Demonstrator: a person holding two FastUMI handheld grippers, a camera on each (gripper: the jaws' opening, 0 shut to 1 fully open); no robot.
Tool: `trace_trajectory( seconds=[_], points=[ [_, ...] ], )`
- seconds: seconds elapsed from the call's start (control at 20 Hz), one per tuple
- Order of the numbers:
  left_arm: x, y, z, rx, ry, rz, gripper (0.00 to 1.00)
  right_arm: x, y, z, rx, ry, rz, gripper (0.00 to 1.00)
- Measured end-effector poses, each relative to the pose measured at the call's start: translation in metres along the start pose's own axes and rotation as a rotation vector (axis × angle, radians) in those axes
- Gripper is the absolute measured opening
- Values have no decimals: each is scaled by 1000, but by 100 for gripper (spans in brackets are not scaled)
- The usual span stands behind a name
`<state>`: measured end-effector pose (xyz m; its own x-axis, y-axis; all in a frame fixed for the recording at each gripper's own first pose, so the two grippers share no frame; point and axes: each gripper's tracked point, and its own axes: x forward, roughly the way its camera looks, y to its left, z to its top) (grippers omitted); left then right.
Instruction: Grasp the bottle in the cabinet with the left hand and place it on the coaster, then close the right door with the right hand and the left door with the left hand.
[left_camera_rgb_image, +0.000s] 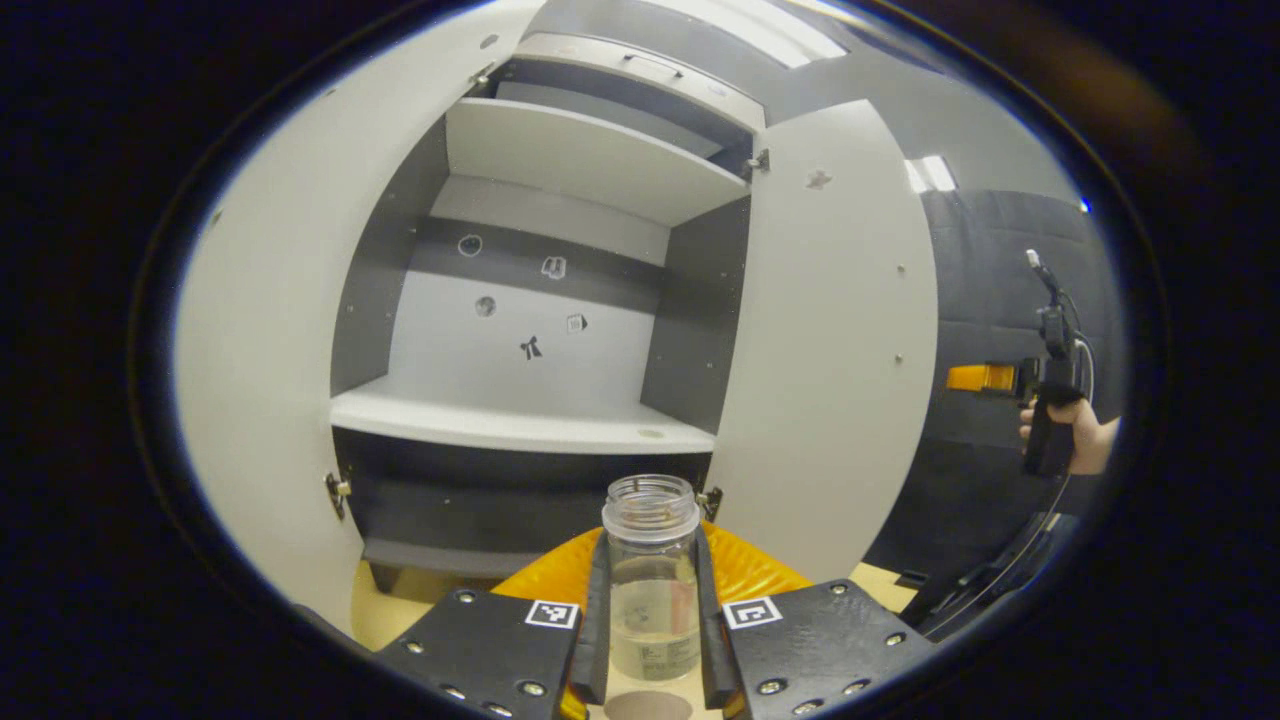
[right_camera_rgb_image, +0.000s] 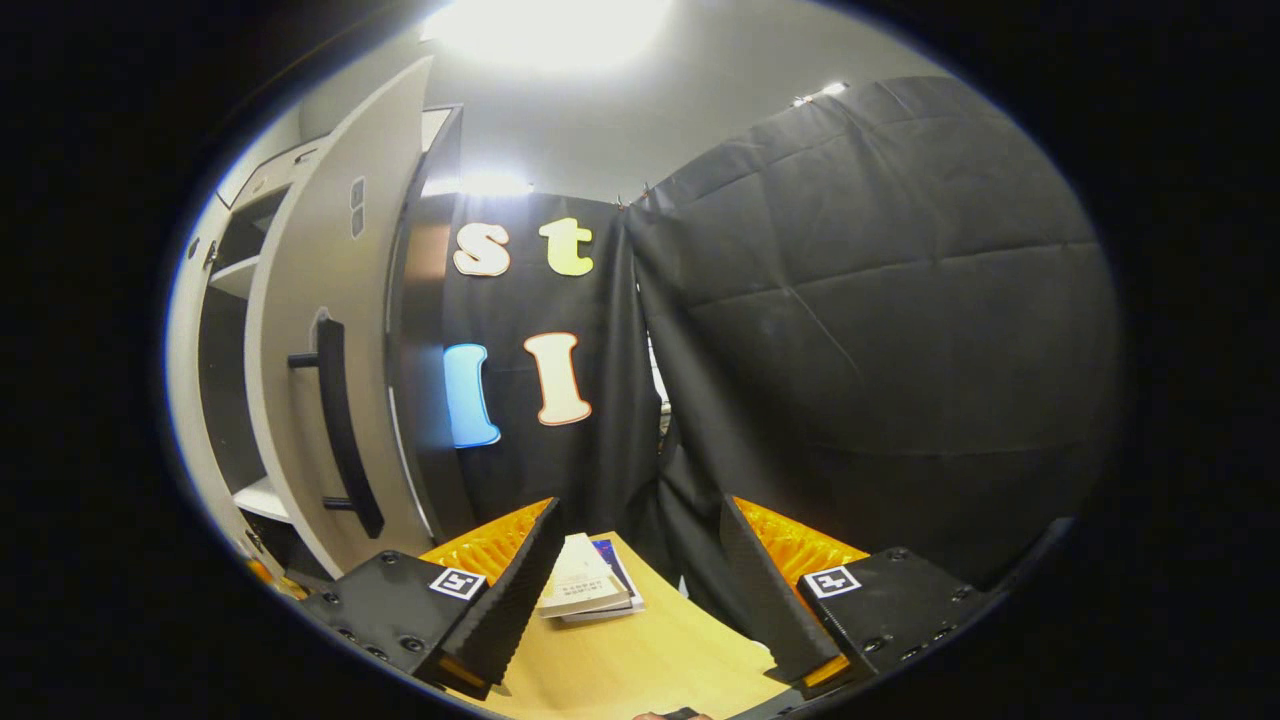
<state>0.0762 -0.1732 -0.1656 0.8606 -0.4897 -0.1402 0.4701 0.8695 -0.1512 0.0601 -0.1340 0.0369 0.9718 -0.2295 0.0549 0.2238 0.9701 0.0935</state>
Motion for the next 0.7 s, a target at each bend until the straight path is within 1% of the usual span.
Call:
trace_trajectory(
  seconds=[0.05,0.1,0.15,0.2,0.35,0.45,0.5,0.55,0.6,0.65,0.7],
  points=[
    [-1,1,-18,-9,15,13,37,-2,5,-1,3,2,16,100],
    [-1,3,-33,-16,28,30,37,-5,9,-4,-1,8,33,96],
    [-2,5,-48,-20,41,47,41,-9,14,-7,-9,15,49,96],
    [-3,6,-62,-25,56,57,38,-12,18,-9,-18,19,65,96],
    [2,9,-95,-32,75,89,39,-22,24,-16,-37,37,83,96],
    [0,11,-114,-17,103,108,39,-25,27,-22,-38,54,88,96],
    [2,11,-122,-6,114,111,39,-27,28,-23,-37,59,93,96],
    [3,10,-127,2,119,110,36,-28,29,-22,-38,58,94,96],
    [4,7,-128,11,118,106,39,-28,26,-19,-40,53,88,99],
    [5,4,-130,26,112,97,39,-29,25,-19,-38,51,81,99],
    [5,2,-132,40,112,92,39,-30,25,-19,-34,50,75,96]
  ],
)
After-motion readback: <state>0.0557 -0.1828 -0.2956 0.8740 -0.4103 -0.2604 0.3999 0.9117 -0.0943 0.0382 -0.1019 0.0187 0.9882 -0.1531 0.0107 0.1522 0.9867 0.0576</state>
